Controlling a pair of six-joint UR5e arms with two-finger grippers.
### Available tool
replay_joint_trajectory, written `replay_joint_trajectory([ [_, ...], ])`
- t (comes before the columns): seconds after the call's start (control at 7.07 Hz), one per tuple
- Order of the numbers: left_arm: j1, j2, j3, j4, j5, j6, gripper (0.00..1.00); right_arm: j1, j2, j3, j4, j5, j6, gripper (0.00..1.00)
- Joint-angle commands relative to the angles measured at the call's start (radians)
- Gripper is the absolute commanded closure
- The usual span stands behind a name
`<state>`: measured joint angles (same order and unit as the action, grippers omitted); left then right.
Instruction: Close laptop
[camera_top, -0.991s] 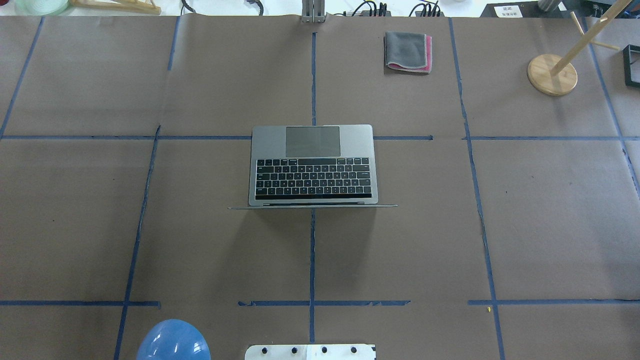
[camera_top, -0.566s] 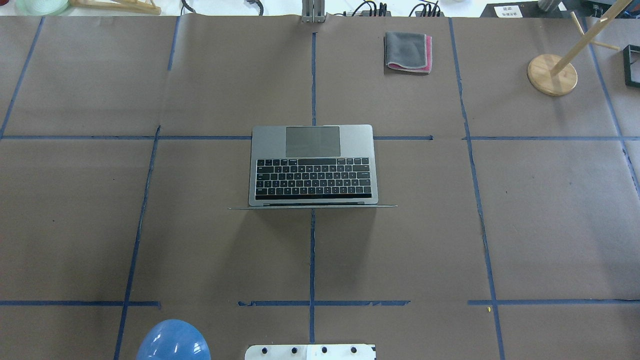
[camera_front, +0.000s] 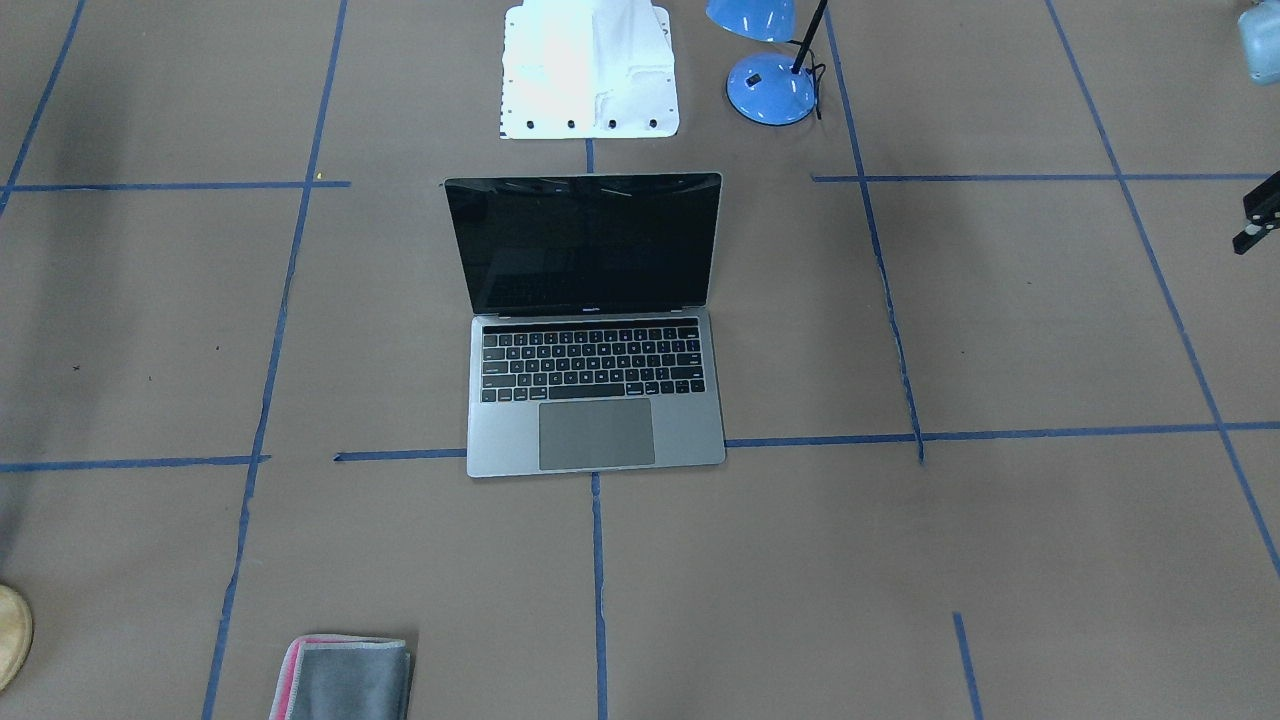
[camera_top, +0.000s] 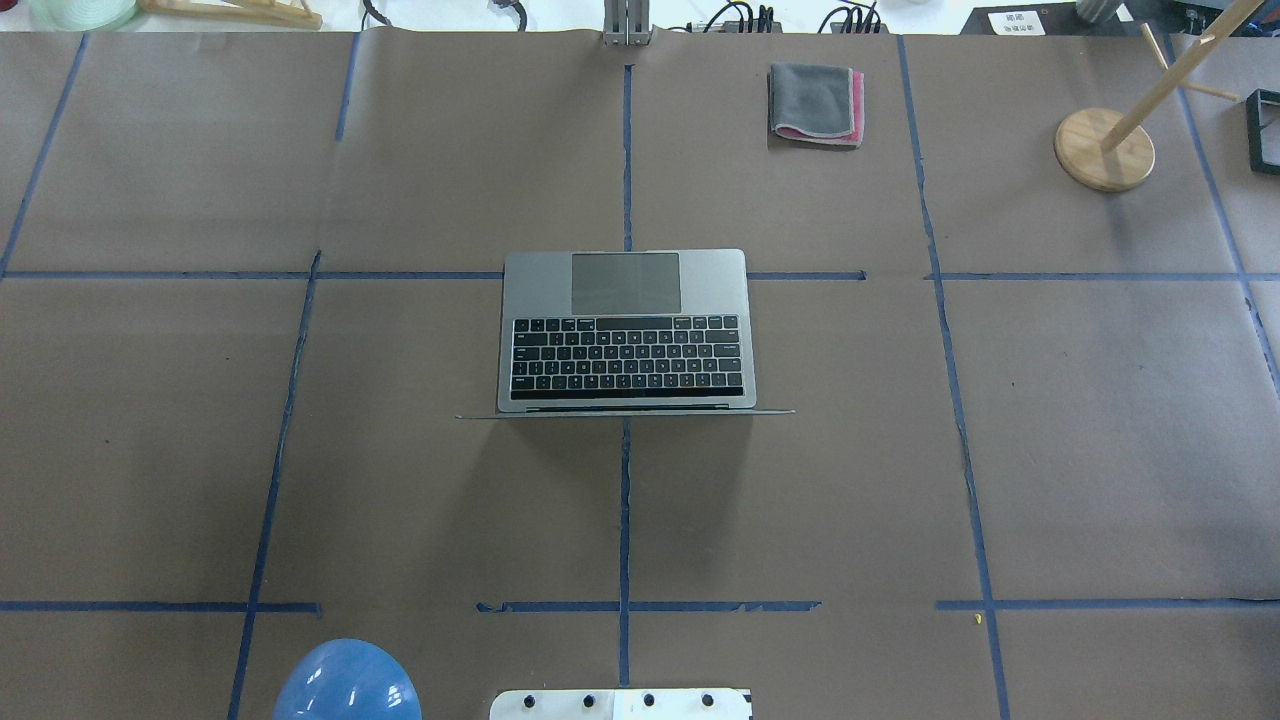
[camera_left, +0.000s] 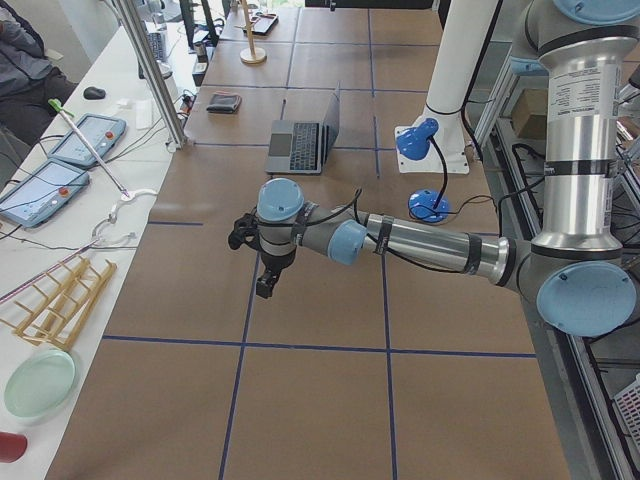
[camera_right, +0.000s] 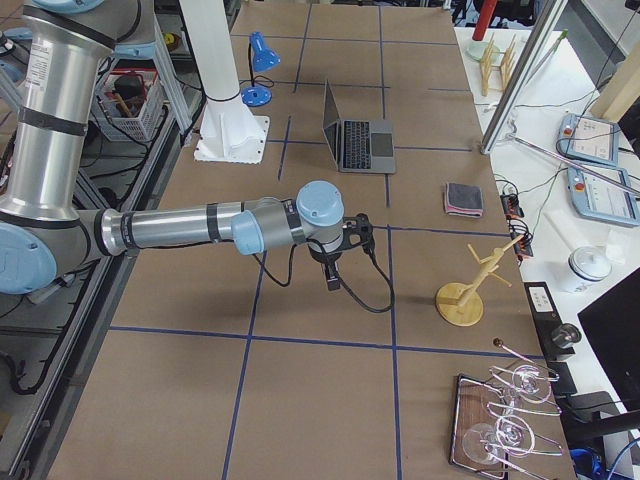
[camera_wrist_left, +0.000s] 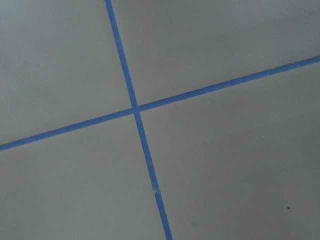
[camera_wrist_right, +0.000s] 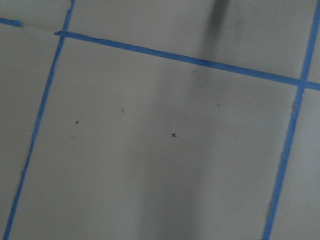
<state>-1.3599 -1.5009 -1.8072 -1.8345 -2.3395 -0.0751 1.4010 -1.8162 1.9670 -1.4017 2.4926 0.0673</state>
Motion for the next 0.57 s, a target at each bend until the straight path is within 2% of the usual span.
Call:
replay_joint_trajectory([
  [0.0, 0.19, 0.004, 0.002, -0.235, 0.0, -0.269, 0.0, -0.109, 0.035, 0.042, 0.0, 0.054, 0.035, 0.01],
  [0.14, 0.291, 0.004, 0.003, -0.362, 0.009, -0.449, 0.0, -0.153, 0.041, 0.059, 0.048, 0.066, 0.096, 0.01],
  [0.28, 0.355, 0.004, 0.006, -0.471, 0.012, -0.582, 0.0, -0.218, 0.041, 0.058, 0.198, 0.065, 0.267, 0.01],
  [0.42, 0.378, 0.004, -0.003, -0.517, 0.012, -0.648, 0.0, -0.306, 0.04, 0.055, 0.407, 0.039, 0.524, 0.01],
])
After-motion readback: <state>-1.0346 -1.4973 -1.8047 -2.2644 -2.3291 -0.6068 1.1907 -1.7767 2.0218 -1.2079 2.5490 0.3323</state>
